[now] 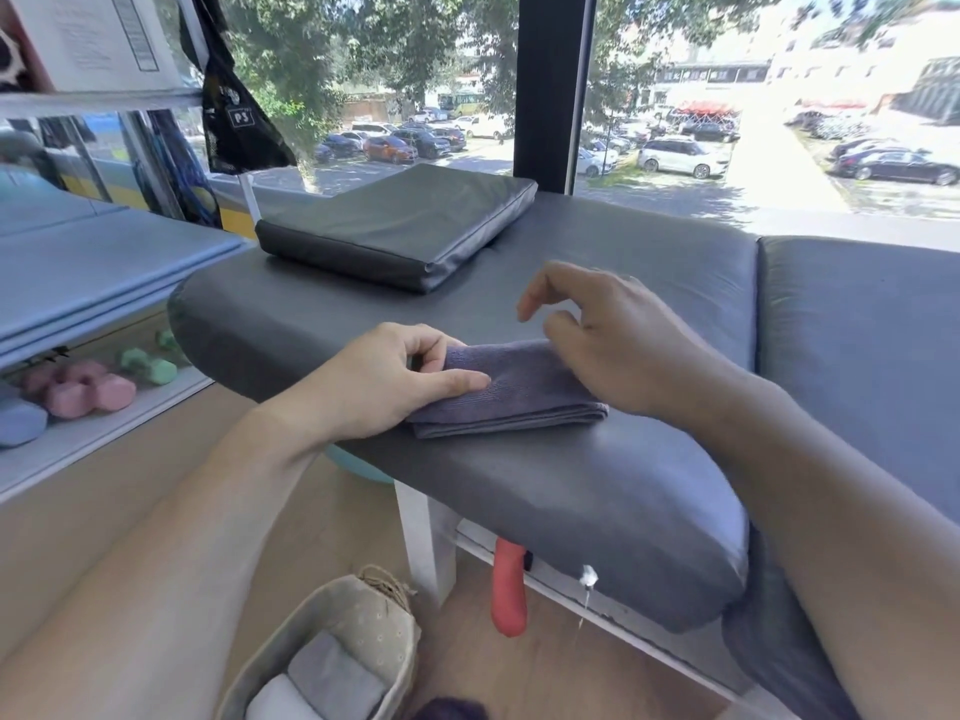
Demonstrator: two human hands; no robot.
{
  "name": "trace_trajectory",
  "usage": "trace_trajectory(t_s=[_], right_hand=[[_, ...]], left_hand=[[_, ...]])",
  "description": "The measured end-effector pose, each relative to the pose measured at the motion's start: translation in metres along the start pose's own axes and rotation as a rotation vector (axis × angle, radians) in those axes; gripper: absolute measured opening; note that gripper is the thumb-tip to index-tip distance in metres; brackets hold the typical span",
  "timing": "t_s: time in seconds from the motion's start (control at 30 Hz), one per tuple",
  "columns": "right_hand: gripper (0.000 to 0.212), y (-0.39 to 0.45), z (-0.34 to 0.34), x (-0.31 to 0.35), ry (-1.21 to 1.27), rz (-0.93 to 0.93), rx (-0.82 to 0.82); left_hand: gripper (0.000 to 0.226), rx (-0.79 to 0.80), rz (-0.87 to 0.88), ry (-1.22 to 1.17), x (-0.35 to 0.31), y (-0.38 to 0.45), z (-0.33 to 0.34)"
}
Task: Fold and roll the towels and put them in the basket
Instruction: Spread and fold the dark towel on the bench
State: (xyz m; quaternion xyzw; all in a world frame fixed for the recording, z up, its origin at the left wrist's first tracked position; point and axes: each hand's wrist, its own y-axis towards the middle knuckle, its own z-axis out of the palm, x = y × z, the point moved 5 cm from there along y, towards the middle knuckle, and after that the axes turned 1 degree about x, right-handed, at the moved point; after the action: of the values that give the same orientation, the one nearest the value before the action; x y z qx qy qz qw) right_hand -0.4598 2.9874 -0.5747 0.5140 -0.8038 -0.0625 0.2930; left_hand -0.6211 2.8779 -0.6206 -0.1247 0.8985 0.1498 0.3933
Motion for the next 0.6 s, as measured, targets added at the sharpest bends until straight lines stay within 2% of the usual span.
trace_trajectory(t_s=[0.03, 0.1, 0.2, 0.27, 0.33, 0.43, 0.5, 0.6], right_hand=[[0.026, -0.004, 0.005, 0.011, -0.065, -0.060, -0.005], [0.038, -0.009, 0.025, 0.020, -0.209, -0.135, 0.143], [0.062, -0.010, 0.044, 0.004, -0.229, -0.022, 0.465], [0.072, -0.009, 0.041, -0.005, -0.160, 0.047, 0.579], [0.075, -0.008, 0.035, -0.009, -0.117, 0.048, 0.613], [0.062, -0.004, 0.024, -0.013, 0.037, 0.068, 0.519], [0.062, -0.003, 0.014, -0.019, 0.134, 0.081, 0.468], [0.067, -0.007, 0.006, -0.024, 0.128, 0.060, 0.531]], left_hand=[[0.055, -0.002, -0.010, 0.010, 0.001, -0.001, 0.000], [0.055, -0.015, -0.012, 0.035, -0.001, -0.003, -0.001], [0.056, 0.008, 0.002, 0.060, -0.002, -0.005, 0.000], [0.051, 0.014, -0.012, 0.046, 0.003, -0.005, 0.000], [0.051, 0.022, -0.051, 0.048, 0.003, -0.007, -0.001], [0.064, 0.030, -0.044, 0.049, -0.003, -0.009, -0.004], [0.059, 0.061, -0.019, 0.054, -0.008, -0.011, -0.004], [0.051, 0.069, 0.032, 0.048, -0.017, -0.014, -0.005]])
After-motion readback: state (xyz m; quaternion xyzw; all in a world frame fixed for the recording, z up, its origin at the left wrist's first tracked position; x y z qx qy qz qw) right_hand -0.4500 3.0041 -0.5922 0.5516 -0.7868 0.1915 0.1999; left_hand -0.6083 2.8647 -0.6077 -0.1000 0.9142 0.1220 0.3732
